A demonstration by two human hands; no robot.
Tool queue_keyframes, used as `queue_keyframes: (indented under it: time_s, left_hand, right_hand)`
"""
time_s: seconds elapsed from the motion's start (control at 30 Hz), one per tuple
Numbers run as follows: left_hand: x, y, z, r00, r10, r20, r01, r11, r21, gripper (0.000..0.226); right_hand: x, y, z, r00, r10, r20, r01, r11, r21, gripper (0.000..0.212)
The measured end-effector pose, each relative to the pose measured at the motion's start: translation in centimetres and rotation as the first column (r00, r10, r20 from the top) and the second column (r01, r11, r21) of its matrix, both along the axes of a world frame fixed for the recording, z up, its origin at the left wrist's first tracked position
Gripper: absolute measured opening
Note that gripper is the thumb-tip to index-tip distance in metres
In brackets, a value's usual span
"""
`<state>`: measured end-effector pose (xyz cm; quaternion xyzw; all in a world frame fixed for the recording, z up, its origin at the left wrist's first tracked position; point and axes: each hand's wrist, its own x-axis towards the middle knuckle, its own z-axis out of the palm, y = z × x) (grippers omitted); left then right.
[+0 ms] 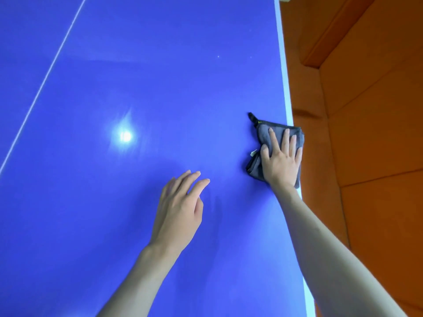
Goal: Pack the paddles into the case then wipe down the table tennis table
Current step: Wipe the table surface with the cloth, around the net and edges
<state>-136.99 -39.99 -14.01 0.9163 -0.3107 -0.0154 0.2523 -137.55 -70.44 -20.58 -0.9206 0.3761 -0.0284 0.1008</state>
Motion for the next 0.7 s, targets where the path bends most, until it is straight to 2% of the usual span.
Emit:
queue_keyframes:
  time_s: [0.33,0.57,0.7]
  left_hand:
    - [-15.1,4.4,1.1,1.000,0.004,0.022,-0.005,1.000,0.024,0.045]
    - [-23.1,7.1,2.7,0.999,-0.041,0.032,0.039,0.998,0.055,0.059]
    - [-25.3,8.0,4.2,0.998,-0.063,0.019,0.062,0.997,0.052,0.060]
  right_hand:
    - [-21.3,11.5,-1.2,0.994,0.096,0.047,-0.094,0.995,-0.044,0.059]
    - [-32.5,17.1,-0.9,0.975,0.135,0.175,-0.151,0.985,0.083,0.051]
    - [-37.1,19.3,-0.2,0.977,0.108,0.185,-0.142,0.973,0.184,0.058]
